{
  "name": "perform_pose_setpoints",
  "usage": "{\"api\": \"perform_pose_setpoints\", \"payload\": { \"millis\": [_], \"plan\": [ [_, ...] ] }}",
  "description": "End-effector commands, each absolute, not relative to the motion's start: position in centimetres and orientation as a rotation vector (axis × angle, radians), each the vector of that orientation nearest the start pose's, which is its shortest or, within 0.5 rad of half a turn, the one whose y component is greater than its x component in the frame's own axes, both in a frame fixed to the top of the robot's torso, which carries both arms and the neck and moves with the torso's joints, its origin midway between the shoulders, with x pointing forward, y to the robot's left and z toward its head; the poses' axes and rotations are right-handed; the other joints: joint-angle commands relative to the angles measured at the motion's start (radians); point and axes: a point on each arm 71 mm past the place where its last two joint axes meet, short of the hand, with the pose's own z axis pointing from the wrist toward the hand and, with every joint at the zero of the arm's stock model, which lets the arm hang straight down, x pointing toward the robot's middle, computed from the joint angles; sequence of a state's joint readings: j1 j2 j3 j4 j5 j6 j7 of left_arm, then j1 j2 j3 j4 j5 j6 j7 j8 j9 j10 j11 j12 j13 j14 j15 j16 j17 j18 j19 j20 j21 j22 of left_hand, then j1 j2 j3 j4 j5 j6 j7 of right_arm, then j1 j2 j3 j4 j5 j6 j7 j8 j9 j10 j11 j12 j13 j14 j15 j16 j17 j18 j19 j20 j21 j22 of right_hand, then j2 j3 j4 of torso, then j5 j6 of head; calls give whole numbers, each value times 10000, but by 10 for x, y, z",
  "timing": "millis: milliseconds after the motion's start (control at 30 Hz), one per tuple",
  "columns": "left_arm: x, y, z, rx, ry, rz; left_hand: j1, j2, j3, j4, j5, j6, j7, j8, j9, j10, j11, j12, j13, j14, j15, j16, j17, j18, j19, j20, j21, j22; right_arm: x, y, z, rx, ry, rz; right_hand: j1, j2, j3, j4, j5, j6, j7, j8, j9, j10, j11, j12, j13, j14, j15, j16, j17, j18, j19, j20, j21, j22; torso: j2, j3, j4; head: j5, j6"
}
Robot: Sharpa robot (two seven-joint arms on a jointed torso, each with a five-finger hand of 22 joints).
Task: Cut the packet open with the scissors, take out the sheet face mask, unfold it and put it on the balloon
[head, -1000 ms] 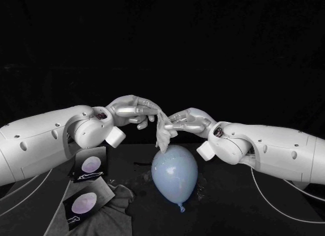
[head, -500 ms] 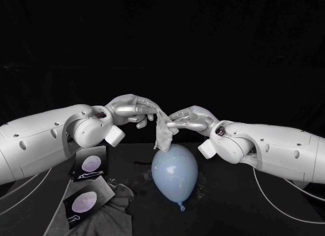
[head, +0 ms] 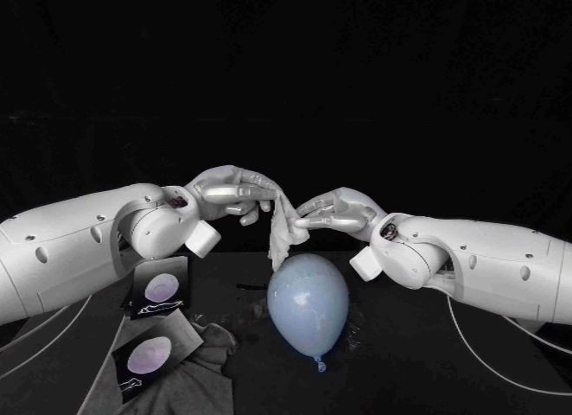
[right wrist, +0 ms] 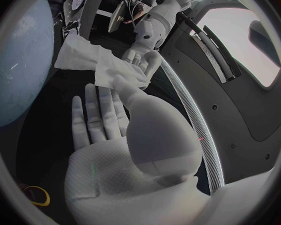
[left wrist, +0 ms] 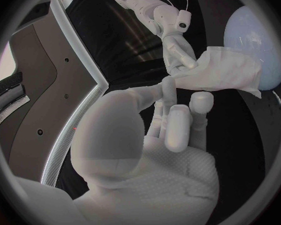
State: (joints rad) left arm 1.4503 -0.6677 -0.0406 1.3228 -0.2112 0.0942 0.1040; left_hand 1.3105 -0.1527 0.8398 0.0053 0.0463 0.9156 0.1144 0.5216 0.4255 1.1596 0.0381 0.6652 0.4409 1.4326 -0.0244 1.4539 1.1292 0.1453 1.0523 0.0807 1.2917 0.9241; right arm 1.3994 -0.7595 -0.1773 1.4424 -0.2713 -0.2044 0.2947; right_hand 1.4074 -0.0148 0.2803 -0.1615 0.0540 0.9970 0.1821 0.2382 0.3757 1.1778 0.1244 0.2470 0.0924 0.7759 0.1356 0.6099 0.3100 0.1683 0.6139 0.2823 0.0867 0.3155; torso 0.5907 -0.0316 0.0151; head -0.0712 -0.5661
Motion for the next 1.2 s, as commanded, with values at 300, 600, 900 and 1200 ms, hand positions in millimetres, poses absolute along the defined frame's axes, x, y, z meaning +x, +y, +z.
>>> {"api": "perform_pose_setpoints", "payload": {
  "millis": [300, 600, 900, 1200],
  "plan": [
    [542, 150, -73, -6226, 17829, -16427, -3, 78, -21, -54, 55, 33, 43, 40, 864, -73, 2, 71, 19, -40, 11, 38, 4, -59, 43, -10, 57, 9, 514, -180, -134, 6250, 15938, 14092, -422, 201, 2179, -562, -57, 383, -311, 1329, 850, 437, -417, 1437, 943, 1182, -576, 1151, 443, 186, 1311, -486, 824, 369, 2, 2, 7, 1, 0],
    [544, 154, -74, -6213, 17658, -16108, -79, 91, -119, 8, 45, -31, 57, 29, 892, -148, 24, 62, 11, -60, 34, 45, -14, -43, -57, 9, 12, -88, 511, -186, -131, 6419, 15508, 13598, -599, 89, 2525, -619, -58, 325, -354, 1541, 1018, 410, -451, 1602, 1075, 1241, -617, 1218, 467, 182, 1368, -539, 1054, 580, -2, 5, -4, 4, 26],
    [549, 161, -81, -6573, 16890, -15559, -100, 81, -998, 274, 46, -772, 394, -304, 729, -1562, 416, -841, -555, -1842, 410, -997, -3039, 337, -2294, 336, -1395, -2321, 512, -187, -113, 6098, 15042, 13084, -663, 48, 2665, -653, -58, 332, -384, 1629, 1078, 439, -478, 1662, 1116, 1296, -648, 1257, 479, 180, 1387, -570, 1192, 714, -9, -4, 3, -21, 104],
    [551, 167, -94, -7016, 16527, -15110, -335, -312, -2065, 1027, 42, -1394, 803, -568, 202, -2765, 999, -1819, -1511, -4916, 1014, -2815, -6049, 273, -3378, 968, -2926, -3101, 520, -184, -83, 5447, 14212, 12540, -676, 51, 2734, -667, -58, 320, -393, 1661, 1101, 460, -487, 1690, 1136, 1308, -666, 1266, 482, 172, 1380, -577, 1267, 792, -3, -13, 3, -77, 180]
  ]
}}
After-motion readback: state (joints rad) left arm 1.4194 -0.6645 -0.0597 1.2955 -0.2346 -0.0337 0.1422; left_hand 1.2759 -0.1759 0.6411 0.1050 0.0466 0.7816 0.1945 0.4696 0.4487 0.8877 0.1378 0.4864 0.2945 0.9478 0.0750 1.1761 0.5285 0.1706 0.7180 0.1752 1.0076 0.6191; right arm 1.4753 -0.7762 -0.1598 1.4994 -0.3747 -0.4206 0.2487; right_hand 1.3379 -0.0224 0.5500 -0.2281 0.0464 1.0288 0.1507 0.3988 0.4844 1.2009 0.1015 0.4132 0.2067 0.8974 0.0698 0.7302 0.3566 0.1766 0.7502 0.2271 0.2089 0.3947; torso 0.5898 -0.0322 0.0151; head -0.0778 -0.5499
